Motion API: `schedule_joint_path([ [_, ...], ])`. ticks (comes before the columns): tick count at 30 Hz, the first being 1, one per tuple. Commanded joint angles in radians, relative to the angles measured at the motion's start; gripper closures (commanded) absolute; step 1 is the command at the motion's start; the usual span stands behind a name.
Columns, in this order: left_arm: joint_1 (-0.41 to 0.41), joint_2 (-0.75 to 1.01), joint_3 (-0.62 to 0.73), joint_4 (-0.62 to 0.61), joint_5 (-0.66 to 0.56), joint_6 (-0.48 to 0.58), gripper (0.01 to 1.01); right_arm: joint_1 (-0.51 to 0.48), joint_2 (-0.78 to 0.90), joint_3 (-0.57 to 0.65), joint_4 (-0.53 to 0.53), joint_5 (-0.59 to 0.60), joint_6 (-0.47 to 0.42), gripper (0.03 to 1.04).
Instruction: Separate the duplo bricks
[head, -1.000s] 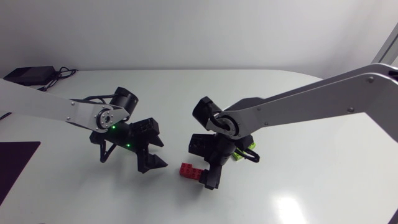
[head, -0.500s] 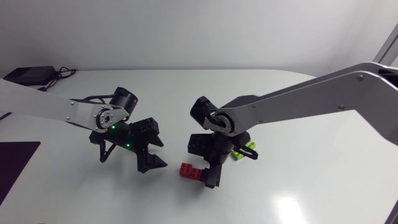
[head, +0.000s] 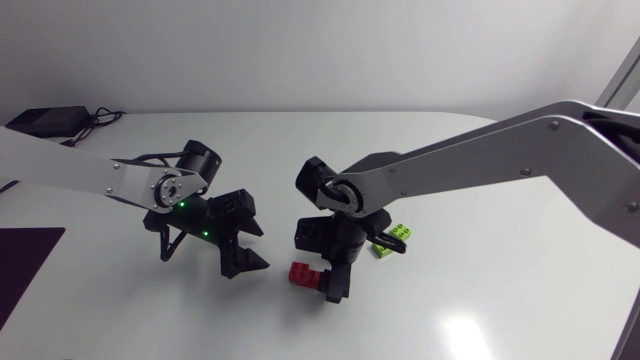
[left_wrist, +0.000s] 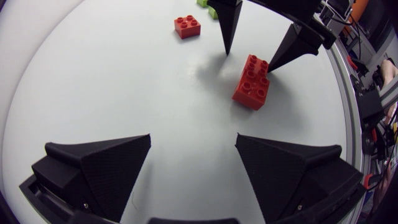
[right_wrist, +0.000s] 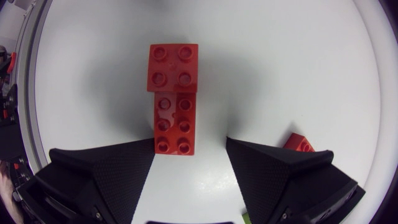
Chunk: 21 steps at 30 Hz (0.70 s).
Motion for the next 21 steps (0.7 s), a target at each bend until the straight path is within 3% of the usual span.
schedule_joint_path([
  [1,0.016,-0.013,-0.006,-0.007,0.017,0.036,0.070,0.014,0.045,0.003,-0.025,0.001,-0.020,0.36],
  [6,0.019,-0.013,-0.008,-0.007,0.017,0.040,0.070,0.021,0.054,0.008,-0.025,0.001,-0.022,0.65],
  [21,0.008,-0.021,-0.003,-0.008,0.019,0.037,0.070,0.016,-0.067,-0.074,-0.026,-0.070,-0.048,0.68],
])
